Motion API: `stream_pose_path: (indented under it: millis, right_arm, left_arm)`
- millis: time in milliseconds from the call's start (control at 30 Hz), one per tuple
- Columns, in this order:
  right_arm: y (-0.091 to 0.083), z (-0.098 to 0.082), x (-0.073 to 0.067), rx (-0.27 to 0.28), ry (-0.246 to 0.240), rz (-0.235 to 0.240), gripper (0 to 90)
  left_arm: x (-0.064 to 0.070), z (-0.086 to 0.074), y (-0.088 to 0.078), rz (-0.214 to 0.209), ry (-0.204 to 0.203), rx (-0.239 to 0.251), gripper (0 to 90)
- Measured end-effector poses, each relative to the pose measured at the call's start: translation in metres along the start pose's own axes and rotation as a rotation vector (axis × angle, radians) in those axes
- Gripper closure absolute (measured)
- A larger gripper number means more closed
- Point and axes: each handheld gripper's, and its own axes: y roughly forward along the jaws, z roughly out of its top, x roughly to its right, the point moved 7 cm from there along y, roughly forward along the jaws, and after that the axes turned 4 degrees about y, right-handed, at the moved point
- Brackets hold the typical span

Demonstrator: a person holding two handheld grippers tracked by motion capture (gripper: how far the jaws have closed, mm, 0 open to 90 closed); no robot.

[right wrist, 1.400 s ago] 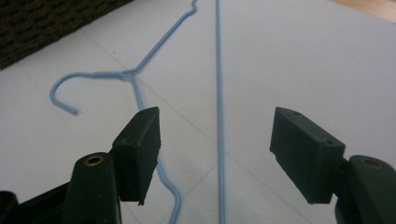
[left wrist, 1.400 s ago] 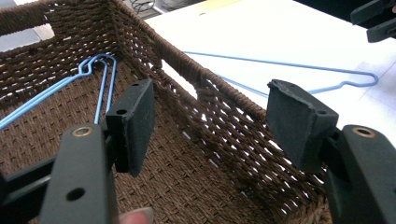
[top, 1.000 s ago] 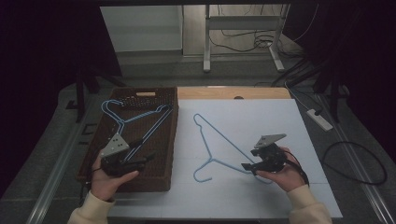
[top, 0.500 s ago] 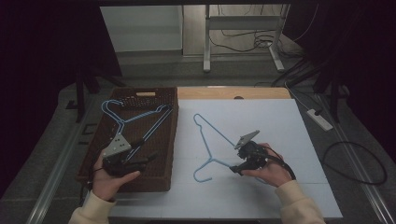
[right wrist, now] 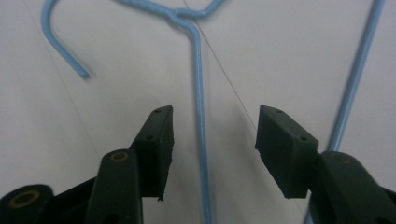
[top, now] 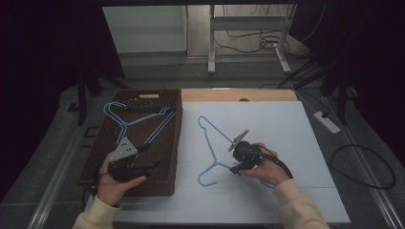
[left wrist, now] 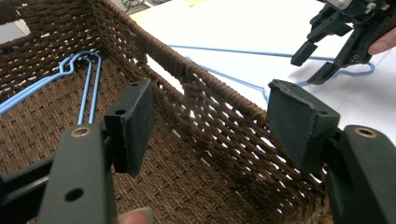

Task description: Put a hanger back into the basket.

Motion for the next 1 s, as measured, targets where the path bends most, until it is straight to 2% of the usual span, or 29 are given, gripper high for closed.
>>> stream_pose_path:
  millis: [167, 333, 500, 600, 767, 1000]
  right_arm:
    - [0.009, -0.003, 0.001, -0.070, -0.013, 0.014, 55.5]
    - [0.009, -0.002, 0.000, -0.091, -0.028, 0.016, 64.1]
    - [0.011, 0.002, -0.006, -0.161, -0.083, 0.008, 77.8]
    - [0.012, 0.004, -0.009, -0.198, -0.091, 0.010, 85.5]
    - [0.011, 0.004, -0.010, -0.201, -0.093, 0.020, 87.6]
    - [0.006, 0.000, -0.007, -0.172, -0.104, 0.012, 88.0]
  left_arm:
    - [0.001, 0.001, 0.000, 0.000, 0.002, 0.001, 33.4]
    - [0.002, 0.001, 0.001, 0.000, 0.009, -0.003, 33.4]
    - [0.004, 0.001, 0.003, -0.003, 0.012, -0.007, 33.5]
    - [0.006, 0.001, 0.004, 0.000, 0.022, -0.014, 33.5]
    - [0.007, 0.000, 0.005, 0.001, 0.027, -0.019, 33.6]
    - [0.007, 0.000, 0.005, 0.001, 0.028, -0.019, 33.8]
